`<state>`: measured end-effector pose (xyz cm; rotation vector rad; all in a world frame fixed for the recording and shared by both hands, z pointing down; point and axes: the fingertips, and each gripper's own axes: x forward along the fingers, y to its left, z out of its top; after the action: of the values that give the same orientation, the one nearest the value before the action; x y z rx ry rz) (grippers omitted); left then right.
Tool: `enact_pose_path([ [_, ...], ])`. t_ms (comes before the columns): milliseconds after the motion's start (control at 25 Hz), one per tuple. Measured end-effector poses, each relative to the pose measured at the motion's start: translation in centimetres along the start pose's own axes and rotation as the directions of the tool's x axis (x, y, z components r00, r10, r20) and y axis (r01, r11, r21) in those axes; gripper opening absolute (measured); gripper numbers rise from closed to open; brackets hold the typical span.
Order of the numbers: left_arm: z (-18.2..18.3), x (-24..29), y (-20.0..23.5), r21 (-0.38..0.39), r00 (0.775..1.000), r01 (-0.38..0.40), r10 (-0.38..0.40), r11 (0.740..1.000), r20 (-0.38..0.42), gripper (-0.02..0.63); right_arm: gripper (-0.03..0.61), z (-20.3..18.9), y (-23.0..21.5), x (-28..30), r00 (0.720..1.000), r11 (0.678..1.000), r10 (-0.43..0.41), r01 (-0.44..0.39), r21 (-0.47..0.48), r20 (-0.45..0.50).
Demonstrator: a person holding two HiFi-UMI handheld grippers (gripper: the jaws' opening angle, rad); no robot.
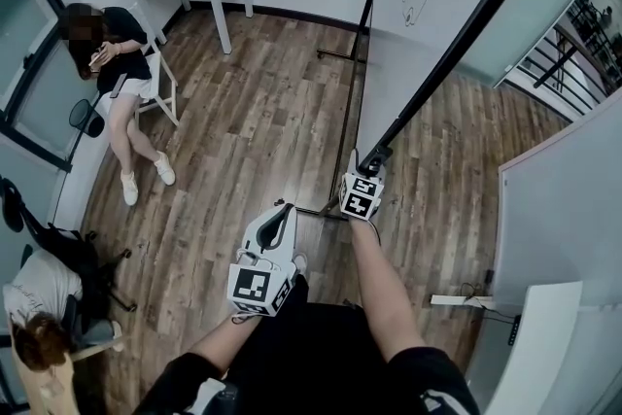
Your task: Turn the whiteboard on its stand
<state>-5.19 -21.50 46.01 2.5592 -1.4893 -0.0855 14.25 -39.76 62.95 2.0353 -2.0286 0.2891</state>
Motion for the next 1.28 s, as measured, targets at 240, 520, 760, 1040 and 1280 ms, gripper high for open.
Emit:
enact_pose_path([
  [240,-1.6,-3.9,-1.9,0.002,1.000,-0.018,0.018,1.000,-0.004,0.017,0.130,-1.5,1.3,-3.8,1.000,1.000,0.021,-0.021,-0.004,0.013],
  [520,-2.1,-8.0,-4.2,0.016,0.999,-0.036,0.036,0.999,0.009,0.017,0.133,-3.2,2.4,-8.1,0.999,0.999,0.046,-0.046,0.000,0.014],
  [760,-2.4,-12.3,-5.3,0.019,0.995,-0.092,0.092,0.996,0.029,0.017,0.134,-4.5,2.9,-11.3,0.998,0.998,0.061,-0.061,-0.002,0.012],
  [1040,-2.7,-18.6,-7.2,0.036,0.988,-0.145,0.143,0.989,0.051,0.017,0.135,-6.0,3.2,-15.7,0.997,0.997,0.074,-0.074,-0.002,0.013],
  [1280,-3.2,-23.4,-8.5,0.045,0.984,-0.172,0.170,0.984,0.051,0.017,0.135,-7.4,4.3,-19.0,0.996,0.996,0.084,-0.083,-0.007,0.009],
])
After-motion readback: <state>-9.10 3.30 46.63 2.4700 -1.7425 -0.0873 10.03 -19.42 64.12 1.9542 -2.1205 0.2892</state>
